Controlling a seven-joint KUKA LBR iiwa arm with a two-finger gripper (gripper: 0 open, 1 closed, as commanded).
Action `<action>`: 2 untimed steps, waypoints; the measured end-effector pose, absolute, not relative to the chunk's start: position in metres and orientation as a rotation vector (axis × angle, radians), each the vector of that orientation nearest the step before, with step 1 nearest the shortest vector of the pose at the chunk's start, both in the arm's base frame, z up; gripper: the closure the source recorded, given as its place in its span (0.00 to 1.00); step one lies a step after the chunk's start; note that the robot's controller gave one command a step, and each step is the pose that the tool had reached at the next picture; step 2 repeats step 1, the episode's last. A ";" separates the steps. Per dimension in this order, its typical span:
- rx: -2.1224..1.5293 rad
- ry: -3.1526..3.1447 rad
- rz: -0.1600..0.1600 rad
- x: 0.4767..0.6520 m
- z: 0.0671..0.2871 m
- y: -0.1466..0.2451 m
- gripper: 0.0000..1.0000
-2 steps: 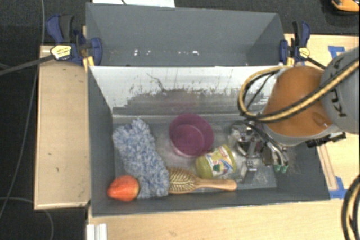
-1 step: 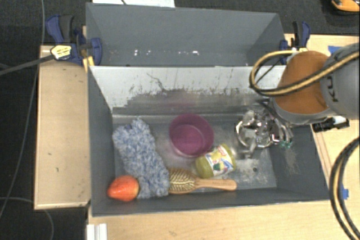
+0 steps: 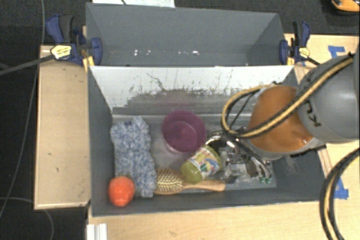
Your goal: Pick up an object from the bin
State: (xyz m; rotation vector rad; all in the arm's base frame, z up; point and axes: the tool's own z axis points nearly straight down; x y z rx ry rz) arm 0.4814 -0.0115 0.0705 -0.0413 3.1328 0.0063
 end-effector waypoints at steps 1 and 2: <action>-0.042 3.133 0.006 0.481 0.070 -0.012 1.00; -0.042 3.133 0.006 0.481 0.070 -0.012 1.00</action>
Offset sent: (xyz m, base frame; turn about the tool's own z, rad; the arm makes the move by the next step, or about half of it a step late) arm 0.0002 -0.0001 0.0048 -0.0004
